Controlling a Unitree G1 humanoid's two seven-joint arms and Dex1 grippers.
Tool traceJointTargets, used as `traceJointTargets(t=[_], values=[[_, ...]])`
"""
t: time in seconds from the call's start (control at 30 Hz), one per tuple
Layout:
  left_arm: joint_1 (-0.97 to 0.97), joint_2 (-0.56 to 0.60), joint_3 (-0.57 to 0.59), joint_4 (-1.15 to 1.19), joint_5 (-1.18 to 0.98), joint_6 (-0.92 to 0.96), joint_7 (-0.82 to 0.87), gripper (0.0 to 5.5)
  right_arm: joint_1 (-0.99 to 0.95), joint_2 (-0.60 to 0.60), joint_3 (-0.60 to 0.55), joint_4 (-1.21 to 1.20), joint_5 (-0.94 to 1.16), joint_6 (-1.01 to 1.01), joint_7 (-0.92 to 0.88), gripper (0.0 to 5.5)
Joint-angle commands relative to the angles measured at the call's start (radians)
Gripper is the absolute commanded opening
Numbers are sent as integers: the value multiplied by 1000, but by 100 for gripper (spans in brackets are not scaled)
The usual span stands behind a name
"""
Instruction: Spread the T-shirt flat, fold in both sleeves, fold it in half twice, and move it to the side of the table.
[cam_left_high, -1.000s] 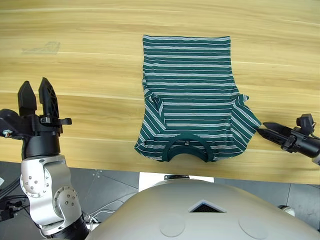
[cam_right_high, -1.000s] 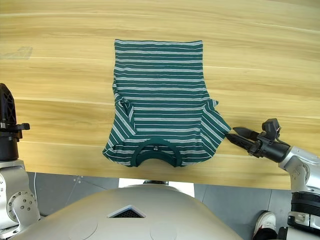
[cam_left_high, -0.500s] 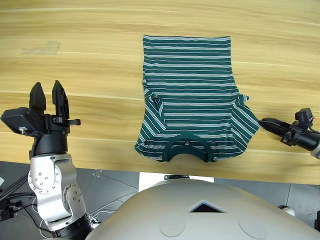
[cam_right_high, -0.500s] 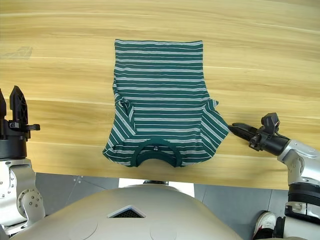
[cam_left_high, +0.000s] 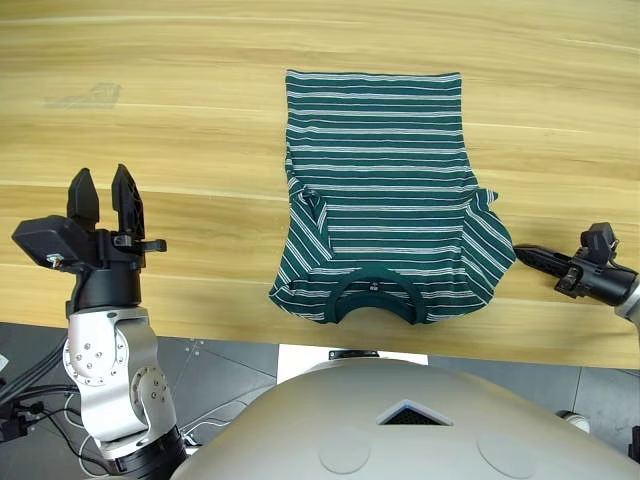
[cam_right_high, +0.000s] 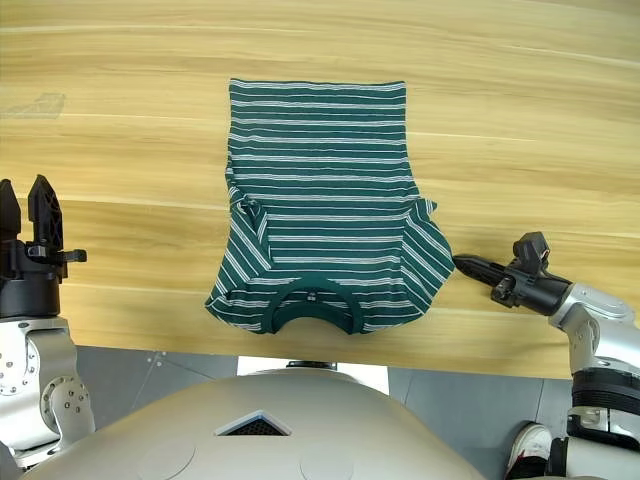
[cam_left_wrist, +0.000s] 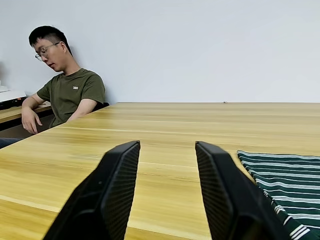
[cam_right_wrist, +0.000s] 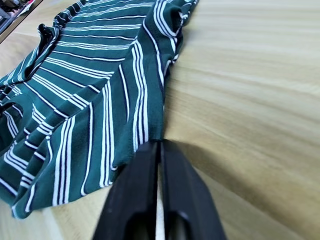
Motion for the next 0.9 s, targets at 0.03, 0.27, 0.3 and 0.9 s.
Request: traceJointTargets(t=[0.03, 0.27, 0.3, 0.9], values=[[-3, -8, -8, 9, 8, -5, -5, 208, -3, 28, 10, 79, -70, 7, -76, 65], [0, -7, -19, 11, 21, -15, -12, 208, -12, 26, 13, 81, -52, 19, -40, 65], [-1, -7, -21, 13, 22, -15, -12, 208, -6, 23, 20, 73, -52, 24, -28, 65], [-9, -10, -26, 31, 38, -19, -21, 208, 6, 28, 28, 39, -59, 67, 2, 21]])
